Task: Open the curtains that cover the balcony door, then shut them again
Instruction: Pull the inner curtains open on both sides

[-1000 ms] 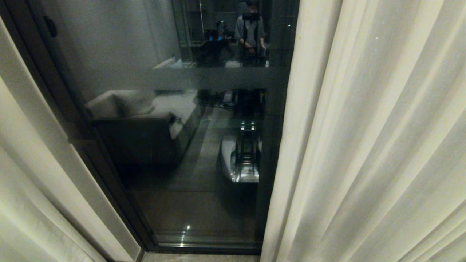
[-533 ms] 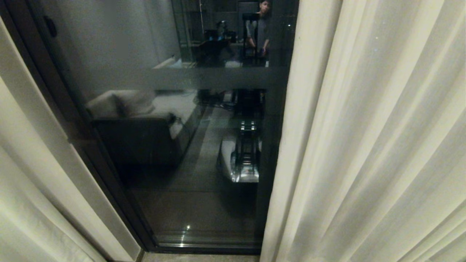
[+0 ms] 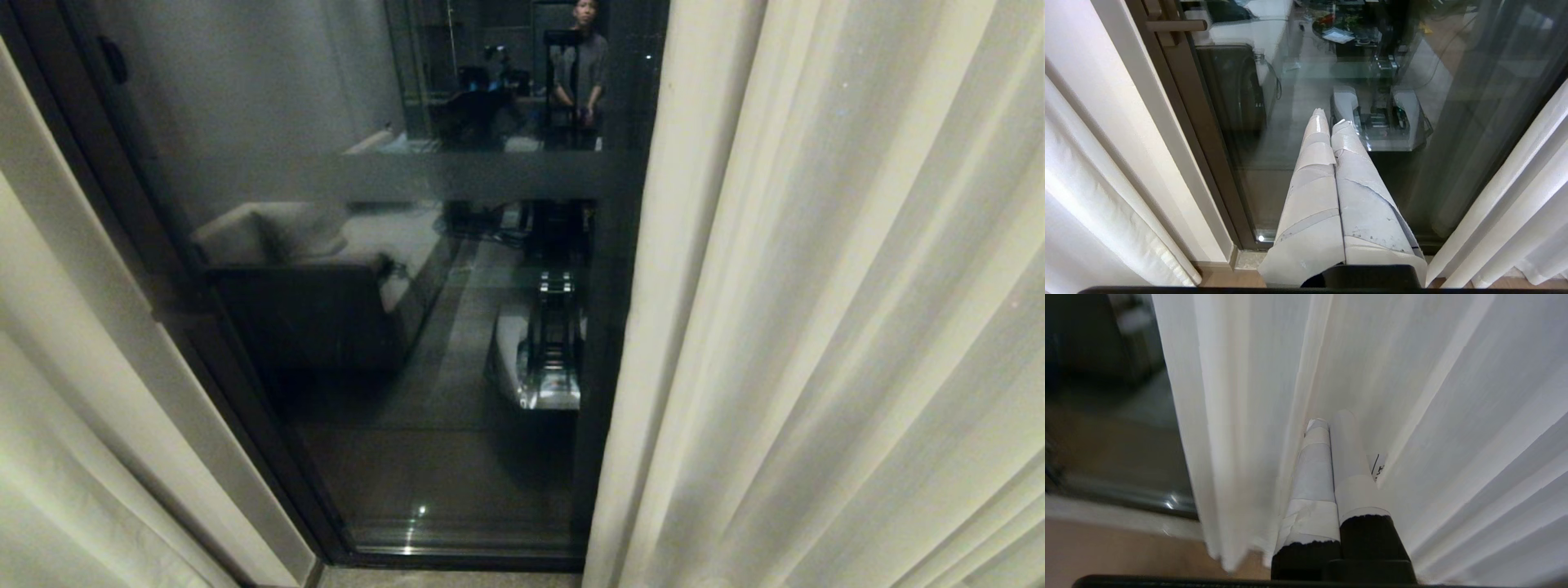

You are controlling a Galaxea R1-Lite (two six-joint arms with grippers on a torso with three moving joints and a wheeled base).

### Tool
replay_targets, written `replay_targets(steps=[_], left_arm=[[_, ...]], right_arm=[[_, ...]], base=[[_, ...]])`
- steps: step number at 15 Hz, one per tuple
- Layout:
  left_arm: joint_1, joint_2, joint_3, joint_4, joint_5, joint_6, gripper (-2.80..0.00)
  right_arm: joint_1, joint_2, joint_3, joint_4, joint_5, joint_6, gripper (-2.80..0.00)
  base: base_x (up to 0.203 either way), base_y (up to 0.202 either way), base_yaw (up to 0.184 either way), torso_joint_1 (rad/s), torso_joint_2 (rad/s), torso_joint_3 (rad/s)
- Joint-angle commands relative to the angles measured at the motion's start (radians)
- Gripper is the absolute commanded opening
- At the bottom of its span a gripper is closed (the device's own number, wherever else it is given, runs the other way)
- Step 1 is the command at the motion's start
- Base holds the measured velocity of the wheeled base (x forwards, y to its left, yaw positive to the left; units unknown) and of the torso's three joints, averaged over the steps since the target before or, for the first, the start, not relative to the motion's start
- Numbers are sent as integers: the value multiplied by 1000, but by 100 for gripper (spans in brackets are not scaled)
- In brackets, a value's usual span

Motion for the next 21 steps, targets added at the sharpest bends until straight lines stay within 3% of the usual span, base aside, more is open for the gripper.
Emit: replay_targets(steps=[1, 4, 7, 10, 15, 16, 21], left_arm=[[0, -1, 0, 0, 0, 0, -280], [0, -1, 2, 0, 0, 0, -280], [0, -1, 0, 0, 0, 0, -280], [0, -1, 0, 0, 0, 0, -280], [0, -1, 0, 0, 0, 0, -280], [0, -1, 0, 0, 0, 0, -280], [0, -1, 0, 0, 0, 0, -280]], right_arm=[[5, 131, 0, -47, 8, -21, -280], [37, 373, -16, -265, 76, -26, -280], [64, 607, -160, -414, 219, -23, -280], [77, 802, -362, -456, 354, -22, -280], [176, 1109, -687, -469, 408, -29, -280], [194, 1169, -753, -470, 409, -31, 0], [232, 1385, -1001, -468, 412, -26, 0]], base=[[0, 0, 0, 0, 0, 0], [0, 0, 0, 0, 0, 0], [0, 0, 0, 0, 0, 0], [0, 0, 0, 0, 0, 0], [0, 0, 0, 0, 0, 0], [0, 0, 0, 0, 0, 0], [0, 0, 0, 0, 0, 0]])
